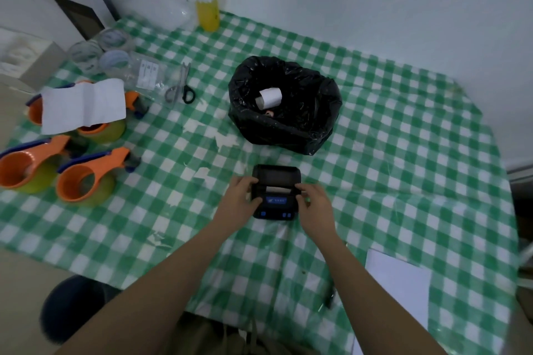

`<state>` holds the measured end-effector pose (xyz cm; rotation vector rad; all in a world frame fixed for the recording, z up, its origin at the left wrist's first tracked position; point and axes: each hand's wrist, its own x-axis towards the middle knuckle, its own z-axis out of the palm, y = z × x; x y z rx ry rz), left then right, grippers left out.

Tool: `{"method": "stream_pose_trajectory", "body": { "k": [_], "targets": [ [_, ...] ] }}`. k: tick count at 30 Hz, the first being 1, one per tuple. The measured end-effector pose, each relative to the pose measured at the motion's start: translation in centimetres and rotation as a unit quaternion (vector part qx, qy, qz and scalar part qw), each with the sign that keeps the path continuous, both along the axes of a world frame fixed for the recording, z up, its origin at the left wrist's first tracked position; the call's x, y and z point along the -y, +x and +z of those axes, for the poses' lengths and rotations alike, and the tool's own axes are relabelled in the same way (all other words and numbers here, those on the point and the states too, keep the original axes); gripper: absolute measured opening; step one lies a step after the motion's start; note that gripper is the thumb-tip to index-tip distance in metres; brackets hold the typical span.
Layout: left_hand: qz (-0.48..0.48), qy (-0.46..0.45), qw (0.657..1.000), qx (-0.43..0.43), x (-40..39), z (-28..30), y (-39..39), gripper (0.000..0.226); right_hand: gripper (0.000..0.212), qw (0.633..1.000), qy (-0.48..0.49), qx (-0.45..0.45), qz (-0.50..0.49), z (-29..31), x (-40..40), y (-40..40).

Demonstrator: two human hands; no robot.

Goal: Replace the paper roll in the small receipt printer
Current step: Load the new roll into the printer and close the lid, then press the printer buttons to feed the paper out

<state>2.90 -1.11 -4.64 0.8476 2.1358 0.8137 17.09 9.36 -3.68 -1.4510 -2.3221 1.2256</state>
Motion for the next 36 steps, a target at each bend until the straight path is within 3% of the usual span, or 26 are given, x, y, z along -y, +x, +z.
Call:
{"method": "stream_pose_trajectory", "body": {
  "k": [4,11,36],
  "targets": [
    [0.025,0.0,0.998,0.062,0.8,-0.5,1.0,0.065,0.037,1.0,-0.017,-0.015,0.011,-0.7,1.7,0.7],
    [0.013,0.012,0.996,0.092,1.3,-0.4,1.6,0.076,0.045,0.995,-0.089,-0.027,-0.033,-1.1,2.2,1.3],
    [-0.013,-0.024,1.0,0.003,1.4,-1.1,2.2,0.077,0.045,0.984,-0.133,-0.09,-0.071,-1.4,2.4,1.9]
  ]
}}
